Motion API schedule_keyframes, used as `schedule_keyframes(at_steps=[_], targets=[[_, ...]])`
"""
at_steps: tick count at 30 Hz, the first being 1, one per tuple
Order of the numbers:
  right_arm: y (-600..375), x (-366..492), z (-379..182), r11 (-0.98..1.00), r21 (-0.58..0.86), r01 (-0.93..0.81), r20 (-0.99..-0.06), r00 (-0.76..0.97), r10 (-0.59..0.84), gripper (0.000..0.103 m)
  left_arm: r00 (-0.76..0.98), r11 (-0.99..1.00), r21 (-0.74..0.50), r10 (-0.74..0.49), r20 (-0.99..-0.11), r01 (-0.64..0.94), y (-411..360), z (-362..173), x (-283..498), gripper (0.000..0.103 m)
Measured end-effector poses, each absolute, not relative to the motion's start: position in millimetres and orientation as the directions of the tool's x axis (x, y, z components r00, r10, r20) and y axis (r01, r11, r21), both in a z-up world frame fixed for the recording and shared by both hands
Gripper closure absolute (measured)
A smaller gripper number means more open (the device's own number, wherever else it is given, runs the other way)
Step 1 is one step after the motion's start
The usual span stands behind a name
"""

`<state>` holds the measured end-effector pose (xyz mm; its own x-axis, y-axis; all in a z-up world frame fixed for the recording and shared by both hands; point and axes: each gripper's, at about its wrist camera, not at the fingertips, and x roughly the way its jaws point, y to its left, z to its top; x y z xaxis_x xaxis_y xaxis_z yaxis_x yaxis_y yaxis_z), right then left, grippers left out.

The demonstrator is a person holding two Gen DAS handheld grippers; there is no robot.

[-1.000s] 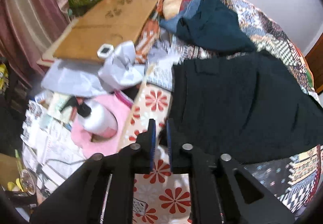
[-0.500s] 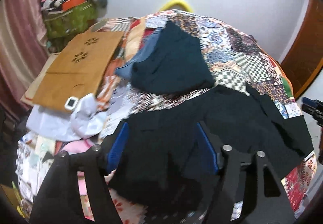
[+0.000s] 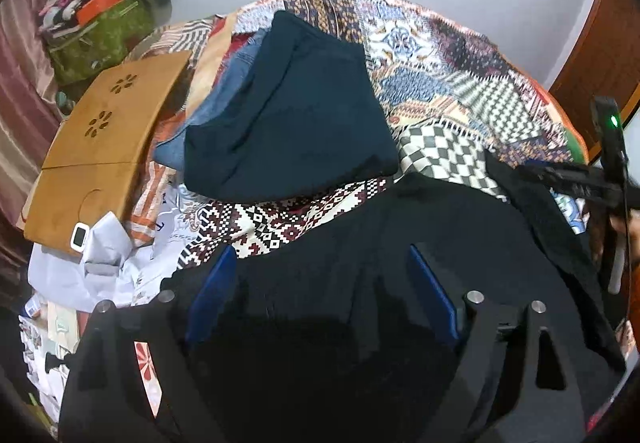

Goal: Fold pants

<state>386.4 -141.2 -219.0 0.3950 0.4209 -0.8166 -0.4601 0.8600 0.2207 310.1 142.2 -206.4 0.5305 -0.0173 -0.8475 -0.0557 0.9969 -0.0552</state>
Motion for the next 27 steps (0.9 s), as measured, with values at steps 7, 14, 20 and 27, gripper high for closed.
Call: schedule_keyframes(at_steps=[7,14,20,27], targets=[[-126,420,-252,0.864,0.241,-0.442,-0.856,0.322,0.404,0.054,0.501,1.000,-0.005,0.003,-0.865,-0.014,130,-225,322,0.017],[-127,408,-254,0.862,0.196,-0.468,-0.859,0.341,0.381,0.089,0.499,0.999,0.006,-0.015,-0.867,0.039,104,-217,319,0.017],[-160,383,-215,0.881,0.224,-0.416,-0.803,0.434,0.409,0.093,0.473,0.994,-0.012,-0.061,-0.879,0.106,68,-208,308,0.017],[-247,327,-116,0.887,0.284,-0.364,-0.659,0.597,0.457,0.093,0.428,0.979,-0.039,-0.122,-0.896,0.198,8,-203,291,0.017]])
